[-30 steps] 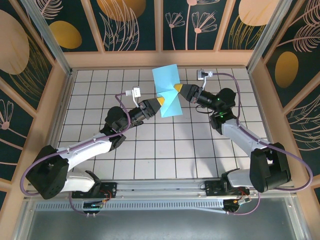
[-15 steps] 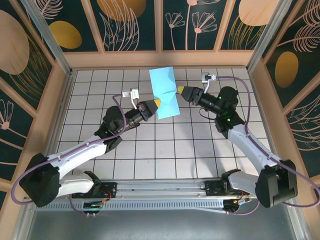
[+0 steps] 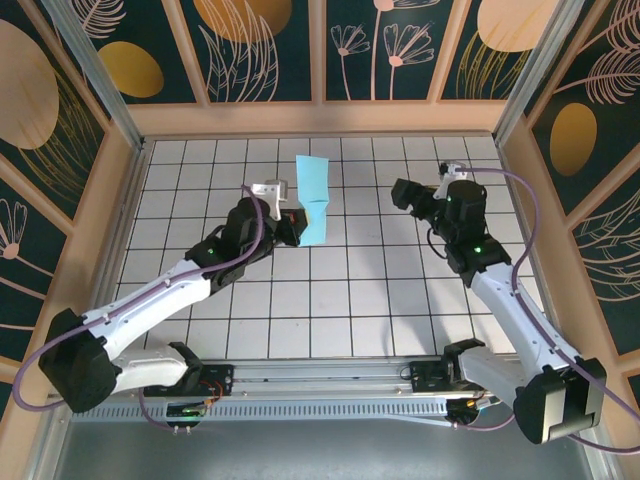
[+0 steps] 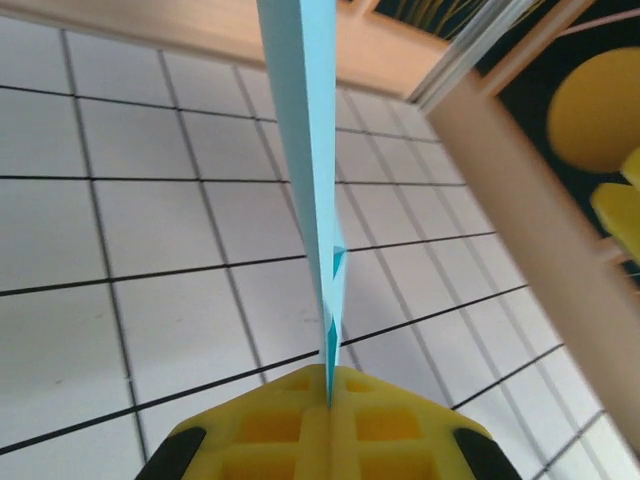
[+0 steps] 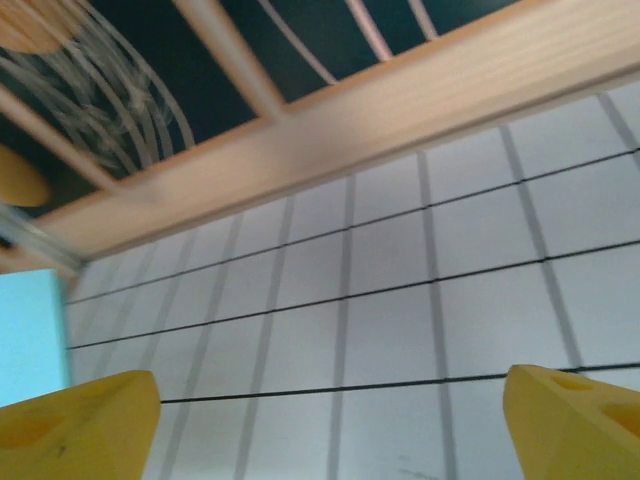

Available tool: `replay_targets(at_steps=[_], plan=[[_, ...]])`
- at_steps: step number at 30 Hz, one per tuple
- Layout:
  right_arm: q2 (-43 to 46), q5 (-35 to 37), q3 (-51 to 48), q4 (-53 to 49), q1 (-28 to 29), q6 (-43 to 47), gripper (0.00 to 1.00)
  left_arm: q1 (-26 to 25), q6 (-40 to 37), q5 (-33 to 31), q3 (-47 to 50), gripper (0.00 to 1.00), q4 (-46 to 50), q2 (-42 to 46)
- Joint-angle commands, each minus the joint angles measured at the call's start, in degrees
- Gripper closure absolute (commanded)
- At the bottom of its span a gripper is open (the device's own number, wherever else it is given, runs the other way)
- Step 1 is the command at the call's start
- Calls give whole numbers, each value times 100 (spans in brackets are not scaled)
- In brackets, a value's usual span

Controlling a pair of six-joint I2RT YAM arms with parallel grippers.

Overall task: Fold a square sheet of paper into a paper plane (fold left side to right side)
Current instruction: Turn over the paper at the center of the table.

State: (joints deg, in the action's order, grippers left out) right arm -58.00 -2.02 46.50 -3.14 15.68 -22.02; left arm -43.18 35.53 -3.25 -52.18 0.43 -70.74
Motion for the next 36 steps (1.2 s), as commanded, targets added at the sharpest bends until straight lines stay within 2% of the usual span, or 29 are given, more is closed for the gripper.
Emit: replay_targets(at_steps=[1,7,11,16,19,27,32,36], plan=[[52,637,-187,-203,-170,112,6,-252,-370,-1106,-667,100,1468,-386],[-211,710,-170,-121,-461,151,1,-674,-126,-2439,-1825,100,3166,-1402],[-429,743,-42,-190,-635,179,1,-875,288,-3003,-2673,100,4225,-2224],[-566,773,-45,-132,-876,186,1,-1128,858,-3811,-3929,100,5990,-3565],[-606,719,-90,-80,-1029,83,1,-1166,1203,-3815,-4394,100,6504,-4136],[-692,323,-194,8,-1285,-30,1,-1174,1698,-3539,-4784,100,6856,-4963],[-798,135,-189,17,-1387,-15,1,-1180,1717,-3238,-5038,100,6792,-5423],[-895,-62,-177,46,-1487,-37,1,-1172,1549,-2751,-5405,100,6524,-5729]])
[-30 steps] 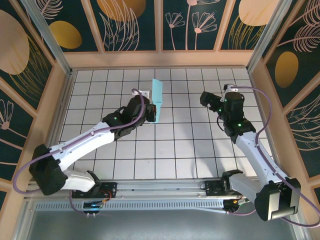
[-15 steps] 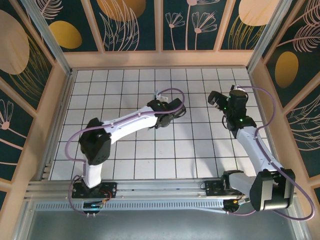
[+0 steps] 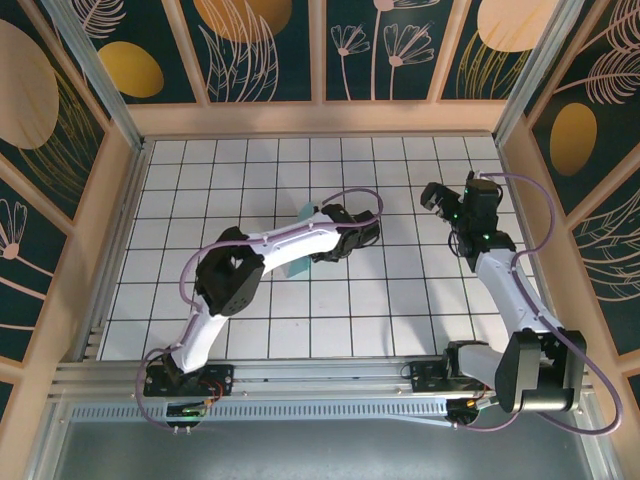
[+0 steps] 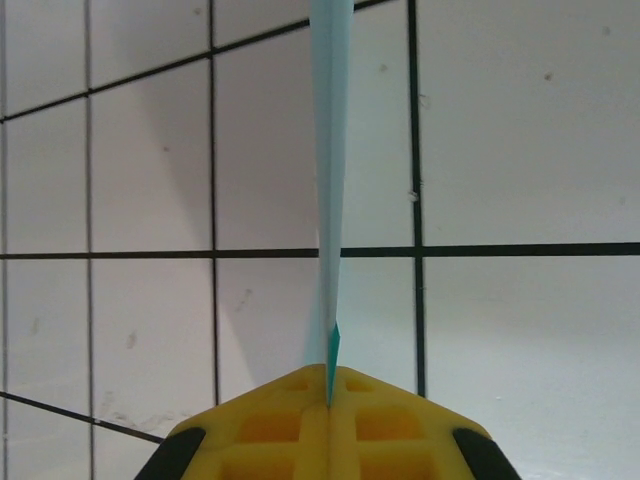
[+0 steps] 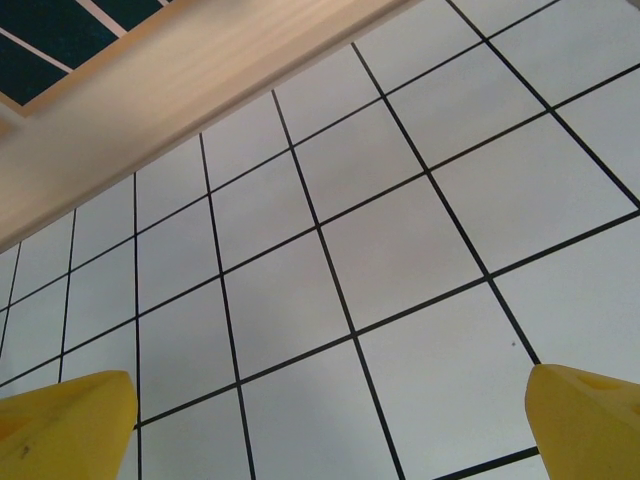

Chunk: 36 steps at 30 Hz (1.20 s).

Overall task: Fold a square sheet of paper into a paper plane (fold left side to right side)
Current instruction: Turn over the paper at the center of the table.

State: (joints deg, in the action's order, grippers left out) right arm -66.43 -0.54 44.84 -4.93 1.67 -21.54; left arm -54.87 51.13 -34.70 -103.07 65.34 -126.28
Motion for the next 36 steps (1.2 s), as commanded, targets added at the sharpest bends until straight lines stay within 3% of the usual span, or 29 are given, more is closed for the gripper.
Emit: replay_targets(at_steps=[1,5,15,22,27,31,36], plan=[[-70,-256,-15,221,-95,-107,1,-5,-39,536,-390,100,-58,-220],[-116,-368,-10,249,-115,-157,1,-6,-117,1112,-645,95,-479,-392],[-292,-653,168,131,-138,-245,1,143,-353,1868,-1486,81,-619,-894],[-343,-861,404,-148,-140,-226,1,446,-445,2814,-1316,58,-1504,-672],[-302,-1082,598,-457,-140,-136,1,681,-594,3513,-1073,51,-2265,-396],[-283,-1781,660,-583,-136,-206,11,921,-762,3806,-679,48,-2861,71],[-460,-2764,426,-364,27,-655,35,1344,-918,4312,843,42,-4250,1220]])
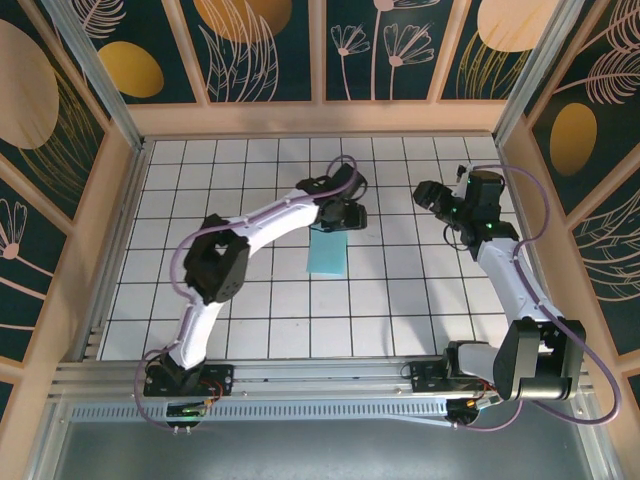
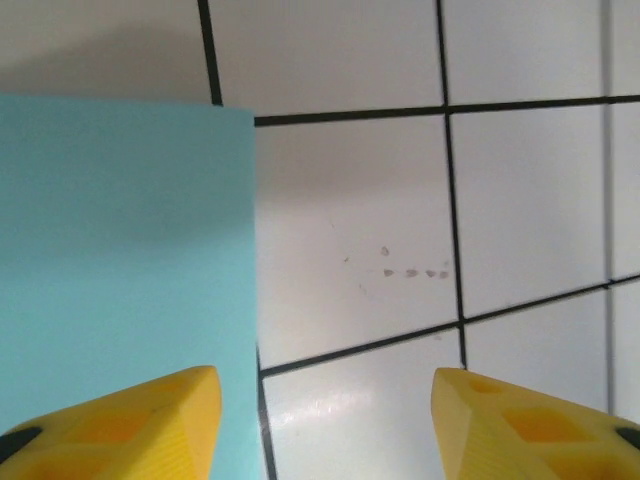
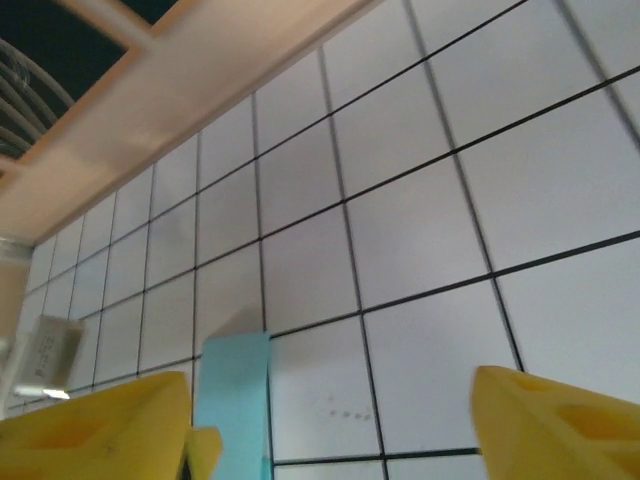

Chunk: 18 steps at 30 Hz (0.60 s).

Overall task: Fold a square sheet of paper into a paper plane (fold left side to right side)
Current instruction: Turn over the paper at the center of the table, then third fold the triangle at the center of the table.

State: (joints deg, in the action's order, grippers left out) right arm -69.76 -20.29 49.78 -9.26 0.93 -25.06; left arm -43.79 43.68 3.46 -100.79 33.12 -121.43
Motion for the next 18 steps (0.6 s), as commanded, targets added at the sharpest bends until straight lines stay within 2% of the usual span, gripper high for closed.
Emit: replay_targets(at_steps=[1,5,8,10,14,18], plan=[[-219,-908,-94,100,209,-402,40,346,-138,652,1040,41,-1441,1035],[-739,-965,10,178,959,-569,58,870,159,1125,2801,41,-2974,2015],[-1222,-826,165,299,1572,-698,72,1206,457,1365,3776,41,-3884,2582],[-1518,-793,175,509,1827,-914,83,1355,536,1350,4128,41,-4035,2786],[-2108,-774,277,754,2237,-1044,98,1457,538,1263,4743,41,-4239,3132],[-2773,-642,473,753,2484,-827,100,1471,528,1173,5202,41,-4471,3355]])
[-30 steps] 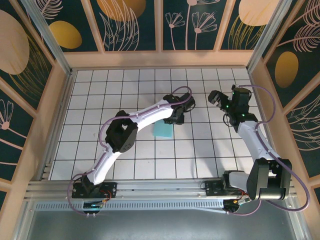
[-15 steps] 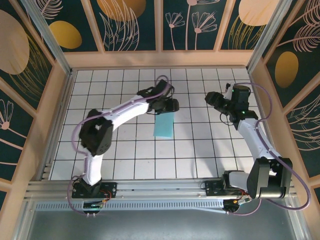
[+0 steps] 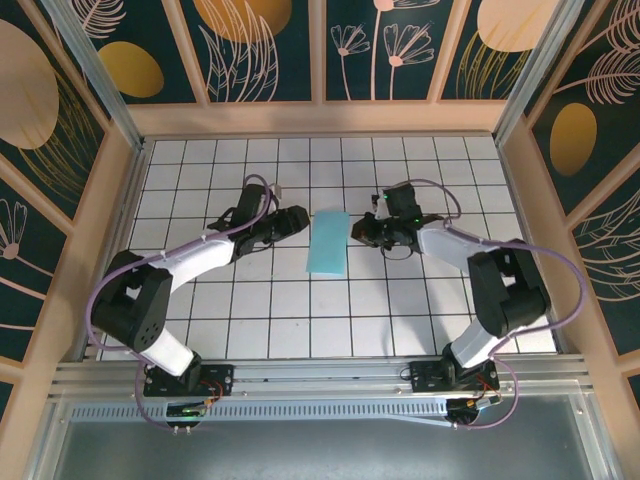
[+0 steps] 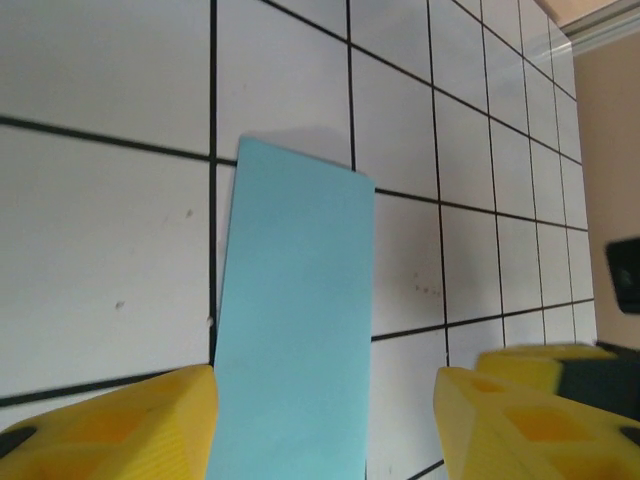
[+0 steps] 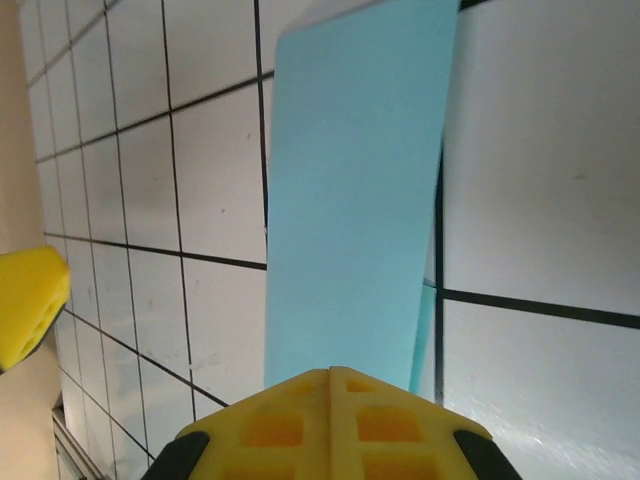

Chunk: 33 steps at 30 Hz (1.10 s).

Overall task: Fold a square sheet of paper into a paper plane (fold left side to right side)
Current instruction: Third fold the triangle at the center of the table.

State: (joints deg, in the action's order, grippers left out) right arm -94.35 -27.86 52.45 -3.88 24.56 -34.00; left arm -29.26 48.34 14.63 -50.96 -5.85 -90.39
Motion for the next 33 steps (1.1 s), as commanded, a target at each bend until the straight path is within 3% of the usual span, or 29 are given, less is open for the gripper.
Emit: replay_targets(at_steps=[1,9,28,33], plan=[[-442,114,225,266,150,99,100,14,69,24,325,42,-648,281],[-716,241,213,427,243,226,100,16,448,4,877,44,-1285,261],[-1206,358,346,218,251,463,100,14,59,-145,552,45,-627,-26],[-1304,403,375,72,255,646,100,8,-56,320,506,51,-710,-301]])
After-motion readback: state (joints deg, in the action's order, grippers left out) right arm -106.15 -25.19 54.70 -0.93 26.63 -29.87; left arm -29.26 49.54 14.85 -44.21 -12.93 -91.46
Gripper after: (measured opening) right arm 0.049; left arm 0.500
